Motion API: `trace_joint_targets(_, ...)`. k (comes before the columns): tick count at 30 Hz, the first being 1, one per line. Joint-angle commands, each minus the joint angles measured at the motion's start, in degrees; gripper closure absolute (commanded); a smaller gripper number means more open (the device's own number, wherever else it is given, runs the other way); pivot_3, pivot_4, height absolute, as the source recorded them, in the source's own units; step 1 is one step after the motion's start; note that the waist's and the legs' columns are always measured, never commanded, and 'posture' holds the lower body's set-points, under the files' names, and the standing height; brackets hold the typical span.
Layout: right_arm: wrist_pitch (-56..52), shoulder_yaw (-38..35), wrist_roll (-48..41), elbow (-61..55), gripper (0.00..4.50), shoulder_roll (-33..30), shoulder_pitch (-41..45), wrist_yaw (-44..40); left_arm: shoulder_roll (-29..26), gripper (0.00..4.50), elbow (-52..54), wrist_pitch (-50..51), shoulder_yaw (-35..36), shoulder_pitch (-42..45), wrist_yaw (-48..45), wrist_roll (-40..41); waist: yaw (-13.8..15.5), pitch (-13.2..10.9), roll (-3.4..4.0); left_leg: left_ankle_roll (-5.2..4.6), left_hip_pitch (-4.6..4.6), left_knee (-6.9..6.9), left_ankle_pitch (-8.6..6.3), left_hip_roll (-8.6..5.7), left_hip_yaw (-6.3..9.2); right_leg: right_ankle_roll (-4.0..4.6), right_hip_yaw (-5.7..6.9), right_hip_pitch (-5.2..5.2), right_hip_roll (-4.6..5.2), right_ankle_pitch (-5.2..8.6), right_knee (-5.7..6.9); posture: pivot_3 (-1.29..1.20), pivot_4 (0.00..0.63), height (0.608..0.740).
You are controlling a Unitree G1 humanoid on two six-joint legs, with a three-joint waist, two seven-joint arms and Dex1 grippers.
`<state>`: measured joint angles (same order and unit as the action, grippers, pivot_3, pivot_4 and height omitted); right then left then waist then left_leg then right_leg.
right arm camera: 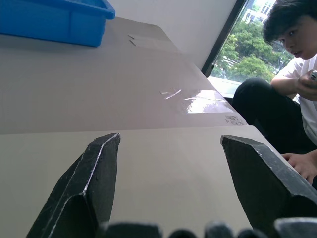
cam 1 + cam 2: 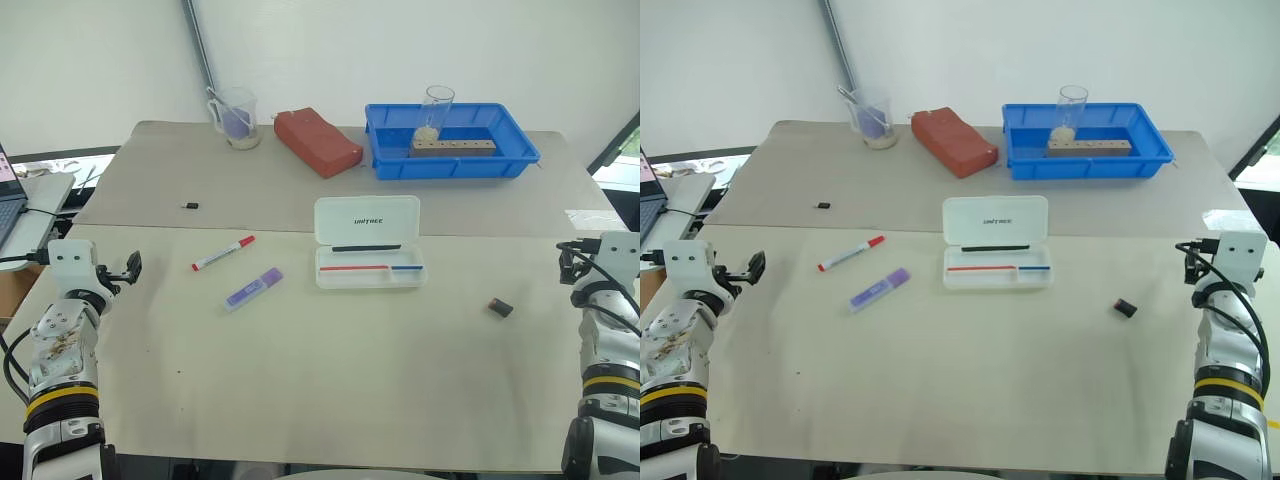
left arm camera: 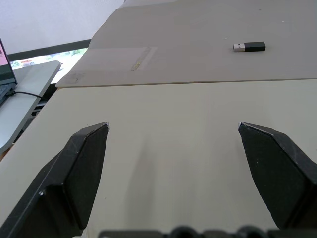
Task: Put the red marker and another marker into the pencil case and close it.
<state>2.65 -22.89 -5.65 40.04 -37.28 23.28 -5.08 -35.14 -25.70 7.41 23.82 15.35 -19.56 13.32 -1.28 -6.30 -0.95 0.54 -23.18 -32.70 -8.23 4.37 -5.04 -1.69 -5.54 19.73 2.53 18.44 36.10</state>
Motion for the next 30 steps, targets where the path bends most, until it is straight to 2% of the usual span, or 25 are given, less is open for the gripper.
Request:
trace_joint_targets(1,1.4,0.2,0.2,-0.8,0.88,-1.3,1.8,-0.4,-1.8,0.06,2.5,-0.3,1.7,-0.5,0.5,0.2,0.0,0.0,0.00,0.00,0.00,0.00,0.00,0.00,0.00,0.00,0.00,0.00,0.00,0.00,0.00,0.00,0.150,0.740)
trace_joint_targets(5,1.6,1.1,0.5,-0.2,0.88,-1.6,3.2,-1.3,-2.8,0.06,5.0,0.4,1.7,-1.2,-0.4,0.5,-0.4,0.0,0.00,0.00,0.01,0.01,0.00,0.02,0.00,0.00,0.00,0.00,-0.02,0.00,0.00,0.00,0.150,0.740)
trace_joint_targets(8,-0.3,1.9,-0.3,-3.0,0.88,-2.1,3.6,-4.4,-5.0,0.06,11.8,1.8,0.4,-0.5,-6.6,3.1,-0.3,0.0,-0.02,0.00,-0.01,0.00,0.00,0.01,0.00,0.00,0.02,0.00,-0.01,0.00,0.00,0.00,0.150,0.740)
trace_joint_targets(12,-7.0,5.2,-3.4,-12.4,0.88,-3.8,2.8,-16.6,-10.4,0.06,21.8,8.7,-8.8,5.0,-18.5,4.4,0.2,0.0,0.04,0.01,-0.06,-0.01,0.00,0.00,-0.02,0.00,0.04,0.00,0.02,0.00,-0.01,0.00,0.150,0.740)
trace_joint_targets(14,-11.0,7.9,-5.1,-19.7,0.88,-5.3,0.4,-24.2,-11.0,0.06,24.8,11.7,-15.1,9.3,-23.3,4.1,0.5,0.0,0.19,0.01,-0.06,-0.03,0.00,-0.02,-0.02,-0.01,0.05,-0.04,0.02,0.00,-0.01,0.00,0.150,0.740)
trace_joint_targets(17,-18.0,10.8,-8.9,-32.4,0.88,-7.9,-4.5,-32.9,-7.3,0.06,26.7,15.3,-24.4,17.8,-29.4,4.4,1.0,0.1,0.26,0.01,-0.03,-0.06,0.00,-0.06,0.02,-0.09,0.05,-0.18,-0.02,0.05,-0.07,0.00,0.150,0.740)
trace_joint_targets(21,-28.1,11.8,-14.4,-49.8,0.88,-9.9,-11.9,-37.7,1.2,0.06,22.8,12.8,-35.5,26.6,-35.7,1.3,1.3,0.0,0.23,-0.01,-0.18,-0.16,0.00,-0.07,0.12,-0.11,0.03,-0.15,-0.09,0.06,-0.07,0.00,0.150,0.740)
trace_joint_targets(24,-34.7,11.5,-18.1,-61.9,0.88,-10.5,-17.3,-38.2,6.4,0.06,18.7,9.5,-41.3,28.6,-38.6,-1.5,1.1,0.0,0.19,-0.02,-0.24,-0.21,0.00,-0.09,0.19,-0.11,0.01,-0.10,-0.12,0.06,-0.07,0.00,0.150,0.740)
trace_joint_targets(30,-45.5,11.2,-22.1,-77.4,0.88,-9.4,-22.0,-33.2,10.3,0.06,14.6,2.9,-48.7,27.2,-43.9,-6.5,0.3,-0.1,0.00,-0.04,-0.23,-0.18,-0.01,-0.11,0.30,-0.10,-0.01,-0.09,-0.15,0.06,-0.08,0.00,0.150,0.740)
